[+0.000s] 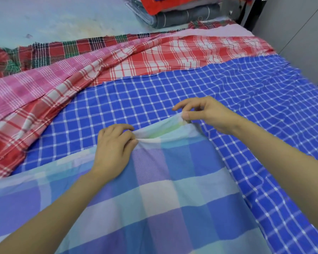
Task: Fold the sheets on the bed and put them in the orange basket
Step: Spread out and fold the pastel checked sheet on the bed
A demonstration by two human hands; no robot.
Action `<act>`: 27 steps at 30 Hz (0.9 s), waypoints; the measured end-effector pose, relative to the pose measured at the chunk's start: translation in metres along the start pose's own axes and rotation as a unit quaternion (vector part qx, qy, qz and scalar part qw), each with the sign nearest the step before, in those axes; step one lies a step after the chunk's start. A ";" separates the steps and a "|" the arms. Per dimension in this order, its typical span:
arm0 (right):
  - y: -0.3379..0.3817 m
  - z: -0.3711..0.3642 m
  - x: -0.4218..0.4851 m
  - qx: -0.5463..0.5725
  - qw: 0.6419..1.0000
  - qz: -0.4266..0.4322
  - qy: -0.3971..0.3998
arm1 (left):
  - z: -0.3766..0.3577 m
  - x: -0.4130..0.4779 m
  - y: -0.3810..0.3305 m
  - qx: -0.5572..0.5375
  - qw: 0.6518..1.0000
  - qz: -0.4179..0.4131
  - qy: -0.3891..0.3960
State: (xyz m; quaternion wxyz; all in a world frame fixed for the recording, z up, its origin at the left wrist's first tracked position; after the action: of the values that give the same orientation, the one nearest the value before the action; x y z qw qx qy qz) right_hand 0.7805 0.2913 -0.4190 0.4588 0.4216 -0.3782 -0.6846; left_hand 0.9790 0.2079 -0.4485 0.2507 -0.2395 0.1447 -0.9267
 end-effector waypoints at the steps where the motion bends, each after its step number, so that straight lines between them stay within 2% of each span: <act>1: 0.003 -0.002 -0.001 0.034 0.999 -0.008 0.030 | 0.001 0.000 -0.001 -0.019 1.000 -0.012 0.005; 4: 0.015 -0.012 -0.003 0.037 0.993 -0.011 0.109 | 0.007 0.001 0.002 -0.072 0.997 -0.013 0.024; 6: 0.014 -0.013 0.000 -0.040 0.991 -0.028 0.126 | 0.010 0.001 0.005 -0.074 0.997 -0.002 0.026; 7: 0.012 -0.013 0.002 -0.119 0.984 -0.030 0.131 | 0.011 0.001 0.006 -0.074 0.997 0.001 0.027; 8: 0.009 -0.010 0.005 -0.235 0.963 -0.019 0.129 | 0.011 0.000 0.007 -0.075 0.997 0.004 0.030; 10: 0.004 -0.006 0.008 -0.459 0.879 0.015 0.126 | 0.011 0.000 0.009 -0.066 0.997 0.018 0.036; 11: 0.002 -0.004 0.008 -0.530 0.838 0.025 0.126 | 0.011 0.000 0.011 -0.056 0.997 0.031 0.038; 12: -0.001 0.001 0.008 -0.578 0.806 0.030 0.122 | 0.009 0.000 0.014 -0.046 0.997 0.049 0.036; 15: -0.035 0.008 0.003 -0.647 0.746 -0.016 0.157 | -0.006 0.001 0.021 0.000 0.995 0.092 0.031; 18: -0.074 0.000 0.003 -0.706 0.682 -0.076 0.176 | -0.047 -0.001 0.024 0.067 0.983 0.127 0.116; 20: -0.085 -0.003 0.010 -0.724 0.671 -0.077 0.138 | -0.059 -0.001 0.022 0.078 0.981 0.120 0.134; 22: -0.080 -0.003 0.014 -0.736 0.677 0.006 0.021 | -0.051 -0.002 0.025 0.062 0.984 0.121 0.116; 24: -0.071 0.009 -0.005 -0.669 0.730 0.025 -0.139 | -0.034 -0.013 0.031 0.063 0.991 0.076 0.087; 26: -0.085 0.018 -0.032 -0.552 0.807 -0.011 -0.210 | -0.010 -0.036 0.046 0.075 0.992 0.034 0.095; 27: -0.094 0.020 -0.044 -0.489 0.846 -0.030 -0.211 | 0.002 -0.052 0.061 0.077 0.990 0.028 0.112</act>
State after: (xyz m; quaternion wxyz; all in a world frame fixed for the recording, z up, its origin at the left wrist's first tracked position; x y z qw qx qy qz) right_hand 0.7431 0.3627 -0.4866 0.4936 -0.0010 -0.0697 -0.8669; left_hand 1.0438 0.1844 -0.4904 0.2767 -0.1098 0.1068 -0.9487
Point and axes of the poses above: each hand's wrist, its own x-axis towards the middle knuckle, its own z-axis out of the back of the hand, y = z × x, the point moved 9 cm from there along x, towards the middle knuckle
